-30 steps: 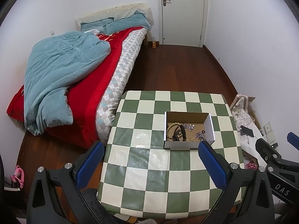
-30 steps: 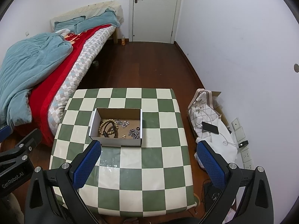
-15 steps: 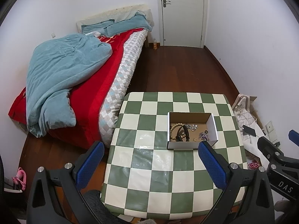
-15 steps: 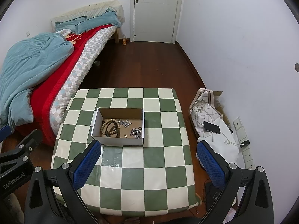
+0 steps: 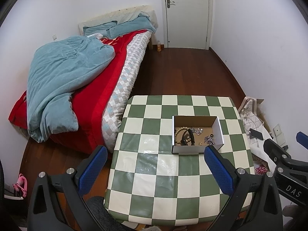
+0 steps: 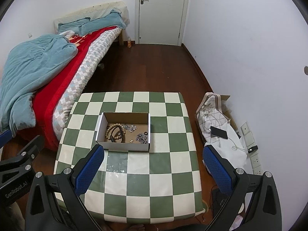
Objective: Organize jewelry
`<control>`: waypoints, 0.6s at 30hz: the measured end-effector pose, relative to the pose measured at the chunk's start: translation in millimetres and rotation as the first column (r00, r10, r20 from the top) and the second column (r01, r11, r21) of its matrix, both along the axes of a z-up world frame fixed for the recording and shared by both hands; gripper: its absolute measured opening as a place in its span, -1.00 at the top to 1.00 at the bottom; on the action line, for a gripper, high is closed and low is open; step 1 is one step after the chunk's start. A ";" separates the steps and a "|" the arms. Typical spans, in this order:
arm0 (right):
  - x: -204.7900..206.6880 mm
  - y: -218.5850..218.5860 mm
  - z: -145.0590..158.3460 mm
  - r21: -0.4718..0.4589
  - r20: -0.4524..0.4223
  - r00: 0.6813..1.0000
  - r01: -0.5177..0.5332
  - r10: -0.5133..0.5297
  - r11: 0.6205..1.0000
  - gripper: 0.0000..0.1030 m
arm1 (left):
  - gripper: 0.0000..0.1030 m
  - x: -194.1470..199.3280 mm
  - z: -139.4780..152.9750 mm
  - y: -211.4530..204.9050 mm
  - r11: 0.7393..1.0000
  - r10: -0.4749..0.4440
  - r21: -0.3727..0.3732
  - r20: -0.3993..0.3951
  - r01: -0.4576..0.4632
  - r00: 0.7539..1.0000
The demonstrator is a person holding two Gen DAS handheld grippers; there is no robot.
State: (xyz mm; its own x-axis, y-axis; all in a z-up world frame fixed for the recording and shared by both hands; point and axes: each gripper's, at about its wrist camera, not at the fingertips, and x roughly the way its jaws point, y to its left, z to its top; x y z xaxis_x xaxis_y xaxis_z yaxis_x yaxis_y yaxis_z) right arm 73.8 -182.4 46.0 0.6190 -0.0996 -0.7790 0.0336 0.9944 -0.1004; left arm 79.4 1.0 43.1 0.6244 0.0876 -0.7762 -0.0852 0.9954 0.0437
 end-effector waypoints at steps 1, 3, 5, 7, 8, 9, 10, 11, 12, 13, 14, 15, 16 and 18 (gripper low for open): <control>-0.3 0.4 0.0 0.001 0.000 1.000 -0.001 0.001 1.000 -1.00 | -1.00 0.1 0.0 -0.1 1.000 0.000 0.000 0.000 0.000 1.000; 0.9 0.2 0.7 -0.001 -0.002 1.000 -0.002 0.002 1.000 -1.00 | -1.00 -0.5 0.3 0.5 1.000 -0.001 0.000 0.000 0.001 1.000; 1.2 0.2 1.2 0.000 -0.002 1.000 -0.003 0.003 1.000 -1.00 | -1.00 -0.3 0.1 0.5 1.000 0.001 0.000 0.001 -0.001 1.000; 0.9 1.2 1.4 -0.001 -0.001 1.000 -0.004 0.004 1.000 -1.00 | -1.00 -0.8 0.3 0.3 1.000 0.001 0.001 0.003 -0.001 1.000; 1.1 0.4 1.2 -0.001 -0.001 1.000 -0.004 0.004 1.000 -1.00 | -1.00 -0.5 0.2 0.0 1.000 0.000 0.002 0.001 -0.001 1.000; 1.0 1.0 1.4 0.000 -0.001 1.000 -0.004 0.004 1.000 -1.00 | -1.00 -0.9 0.1 0.8 1.000 0.001 0.003 0.001 -0.001 1.000; 1.3 0.9 1.6 0.000 -0.002 1.000 -0.005 0.005 1.000 -1.00 | -1.00 -0.8 0.2 0.8 1.000 0.000 0.002 0.001 0.000 1.000; 0.8 1.7 1.8 0.001 -0.001 1.000 -0.005 0.005 1.000 -1.00 | -1.00 -1.2 -0.1 1.6 1.000 0.001 0.001 0.001 -0.001 1.000; 1.1 1.3 1.6 0.000 -0.001 1.000 -0.004 0.004 1.000 -1.00 | -1.00 -1.2 -0.3 2.1 1.000 0.001 0.001 0.000 -0.001 1.000; 1.1 1.7 1.5 -0.002 -0.001 1.000 -0.004 0.004 1.000 -1.00 | -1.00 -0.8 0.1 1.5 1.000 0.000 0.002 0.001 0.000 1.000; 1.3 0.7 1.4 0.000 -0.002 1.000 -0.004 0.004 1.000 -1.00 | -1.00 -1.2 -0.1 2.1 1.000 -0.001 0.002 0.000 0.001 1.000; 1.2 1.1 1.4 0.001 -0.003 1.000 -0.004 0.004 1.000 -1.00 | -1.00 -1.1 -0.2 2.4 1.000 -0.001 0.003 0.000 0.001 1.000; 1.0 1.6 1.6 -0.001 -0.004 1.000 -0.004 0.004 1.000 -1.00 | -1.00 -0.9 0.1 1.6 1.000 0.000 0.002 0.001 0.000 1.000; 1.4 1.9 1.6 -0.001 -0.004 1.000 -0.004 0.004 1.000 -1.00 | -1.00 -1.4 -0.2 2.4 1.000 0.001 0.003 0.001 -0.001 1.000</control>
